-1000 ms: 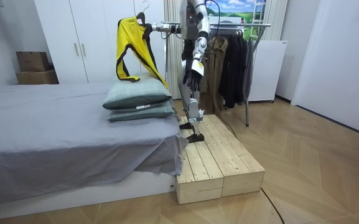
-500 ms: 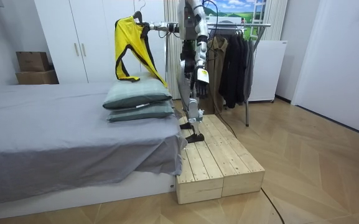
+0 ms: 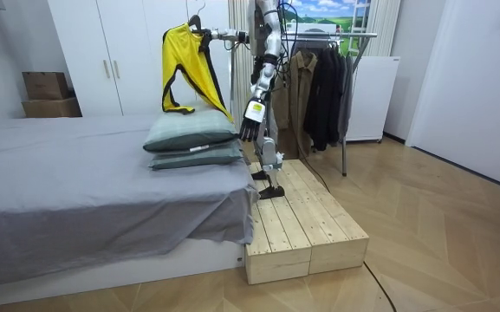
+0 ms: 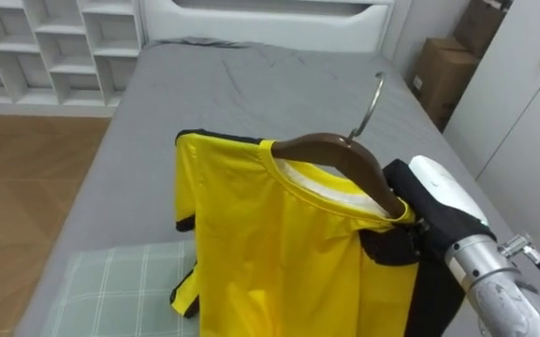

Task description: Hang clothes

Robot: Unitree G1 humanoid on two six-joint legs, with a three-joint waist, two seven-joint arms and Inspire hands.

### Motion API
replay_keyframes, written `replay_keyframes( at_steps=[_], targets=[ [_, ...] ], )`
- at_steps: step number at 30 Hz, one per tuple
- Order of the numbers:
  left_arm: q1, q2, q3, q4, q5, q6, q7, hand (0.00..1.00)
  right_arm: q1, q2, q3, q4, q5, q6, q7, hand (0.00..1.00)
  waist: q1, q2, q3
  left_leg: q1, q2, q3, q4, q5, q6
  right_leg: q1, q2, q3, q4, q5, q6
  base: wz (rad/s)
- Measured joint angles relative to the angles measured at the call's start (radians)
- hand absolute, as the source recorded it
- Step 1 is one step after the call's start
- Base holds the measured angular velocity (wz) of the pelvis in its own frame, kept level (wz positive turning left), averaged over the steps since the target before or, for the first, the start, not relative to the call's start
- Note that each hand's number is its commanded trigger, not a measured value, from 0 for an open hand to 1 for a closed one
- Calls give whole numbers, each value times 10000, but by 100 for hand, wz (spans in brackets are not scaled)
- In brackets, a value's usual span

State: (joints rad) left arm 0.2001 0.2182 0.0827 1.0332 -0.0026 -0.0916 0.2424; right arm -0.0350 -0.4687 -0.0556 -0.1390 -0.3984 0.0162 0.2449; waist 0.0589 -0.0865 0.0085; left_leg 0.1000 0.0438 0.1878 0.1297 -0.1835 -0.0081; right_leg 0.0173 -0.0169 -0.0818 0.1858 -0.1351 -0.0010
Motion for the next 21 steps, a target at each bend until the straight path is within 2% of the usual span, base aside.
replay_keyframes(
  at_steps=[5, 7, 14, 16, 18, 19, 21],
  targets=[
    [-177, -60, -281, 4, 159, 71, -398, 0, 12, 0, 15, -293, -44, 69, 174, 100, -107, -43, 6, 10, 1, 134, -6, -6, 6, -60, 10, 134, 23, 2, 2, -8],
    [-175, -54, -288, 5, 166, 157, -539, 0, 11, -1, 15, -329, -44, 76, 303, 100, -249, -63, 3, 1, 6, 251, -10, -11, 4, -185, 24, 249, 112, 4, 5, -15],
    [-88, -50, -281, 43, 170, 259, -587, 0, 459, 0, -42, -353, 11, 77, 398, 100, -444, -73, 8, -14, 26, 687, -17, -84, 43, -529, 57, 588, 385, 17, 20, -20],
    [1, -51, -264, 75, 170, 265, -616, 0, 605, 1, -69, -356, 2, 73, 425, 100, -515, -78, 7, 36, 56, 946, -11, -157, 58, -657, 102, 791, 430, 29, 31, -35],
    [149, -40, -77, 174, 172, 266, -638, 0, 594, 1, -71, -391, -137, 68, 616, 100, -494, -107, 16, 143, 177, 1640, -5, -277, 39, -942, 210, 932, 665, 54, -2, -75],
    [147, -42, -44, 277, 172, 271, -638, 0, 594, 1, -71, -414, -222, 64, 644, 100, -498, -110, 14, 163, 217, 1798, 8, -309, 30, -1013, 215, 869, 711, 65, -19, -84],
    [154, -36, -6, 429, 167, 409, -613, 0, 594, 6, -82, -438, -427, 66, 652, 100, -434, -64, 42, 315, 350, 2499, 71, -457, -15, -1188, 175, 166, 780, 210, -128, -101]
  ],
)
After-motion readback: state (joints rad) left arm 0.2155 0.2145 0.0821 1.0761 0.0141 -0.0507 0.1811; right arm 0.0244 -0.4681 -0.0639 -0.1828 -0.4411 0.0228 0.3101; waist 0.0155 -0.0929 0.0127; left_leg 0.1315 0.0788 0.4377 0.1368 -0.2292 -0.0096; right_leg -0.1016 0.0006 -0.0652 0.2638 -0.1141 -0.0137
